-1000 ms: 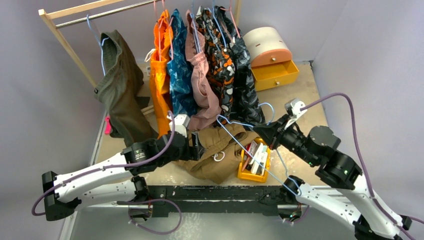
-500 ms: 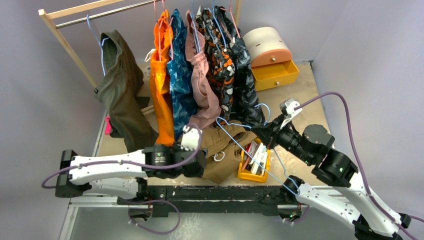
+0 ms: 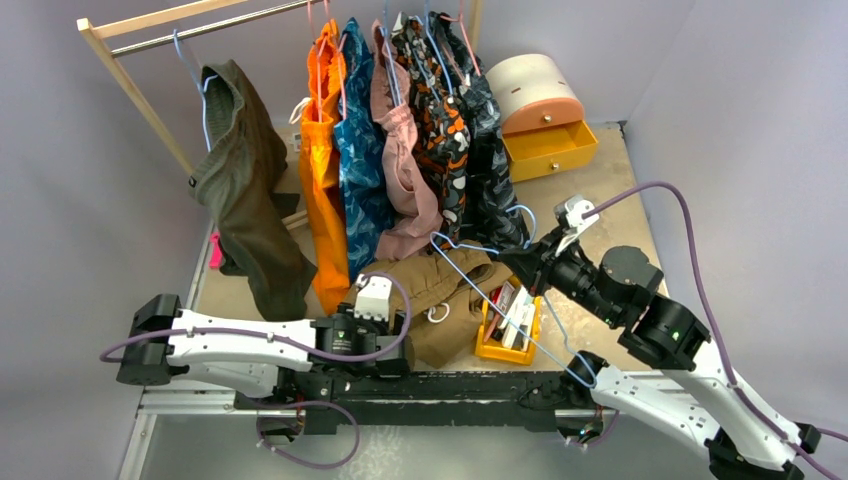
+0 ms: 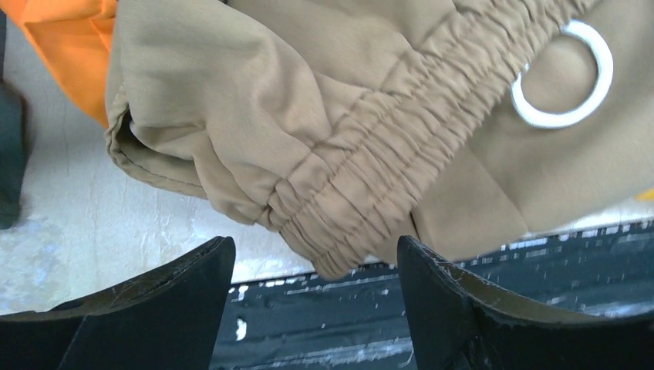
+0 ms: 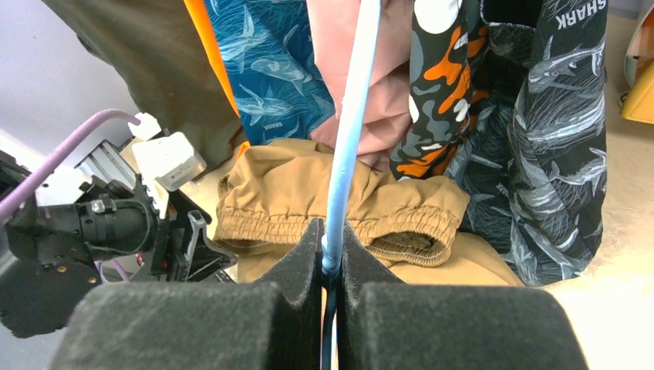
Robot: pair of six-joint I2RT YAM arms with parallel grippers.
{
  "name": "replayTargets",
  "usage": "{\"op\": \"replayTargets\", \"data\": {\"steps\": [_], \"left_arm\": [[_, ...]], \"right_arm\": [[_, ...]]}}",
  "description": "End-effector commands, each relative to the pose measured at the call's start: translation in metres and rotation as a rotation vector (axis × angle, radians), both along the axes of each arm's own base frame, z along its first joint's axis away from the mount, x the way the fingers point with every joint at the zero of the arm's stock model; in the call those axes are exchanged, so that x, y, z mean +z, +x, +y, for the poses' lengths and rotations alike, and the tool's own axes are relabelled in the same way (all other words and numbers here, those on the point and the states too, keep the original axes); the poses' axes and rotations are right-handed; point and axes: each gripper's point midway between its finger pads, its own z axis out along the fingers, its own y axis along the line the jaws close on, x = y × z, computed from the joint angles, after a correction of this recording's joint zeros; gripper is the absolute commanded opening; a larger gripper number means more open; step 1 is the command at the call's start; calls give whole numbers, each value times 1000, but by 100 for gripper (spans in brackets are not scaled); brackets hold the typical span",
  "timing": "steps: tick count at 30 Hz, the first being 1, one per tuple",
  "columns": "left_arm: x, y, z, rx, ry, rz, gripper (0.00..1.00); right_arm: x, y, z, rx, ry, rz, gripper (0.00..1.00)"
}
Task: Place the shorts on the hanger
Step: Hang the shorts on the hanger.
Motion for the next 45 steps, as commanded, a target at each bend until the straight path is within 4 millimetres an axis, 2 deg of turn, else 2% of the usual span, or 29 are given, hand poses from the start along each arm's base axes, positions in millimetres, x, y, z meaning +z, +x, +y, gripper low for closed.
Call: {"op": "replayTargets", "data": {"steps": [1,4,7,12,14,16,17,19,29,33,38,42,45], "left_arm": [[3,25,-5,137,-110,-142,75],[4,34,-1,190,-142,-196,72],[6,40,5,231,-151,-238,63],[23,45,10,250,-159,-279,31],[35,47,11,241,-158,-294,16],[50,49,10,235,-163,-311,8],[58,50,10,234,-163,-320,0],[76,52,10,233,-171,-337,0],[164,59,6,163,-263,-406,0],[186,60,5,142,-289,-420,0],[199,61,4,131,-292,-436,0],[201,62,1,123,-272,-444,0],[201,62,-1,120,-257,-446,0]], "right_arm": [[19,0,4,17,49,-60,0],[9,-2,6,34,37,-49,0],[11,-3,5,37,45,-55,0],[14,-7,3,45,54,-66,0],[17,-8,2,52,51,-77,0],[18,-9,2,63,37,-91,0],[18,-10,2,69,30,-97,0],[36,-14,-1,80,46,-141,0],[89,-35,-8,175,56,-316,0],[103,-55,-1,296,71,-364,0],[98,-82,16,496,58,-362,0],[82,-92,28,605,26,-316,0],[75,-93,32,626,21,-299,0]]}}
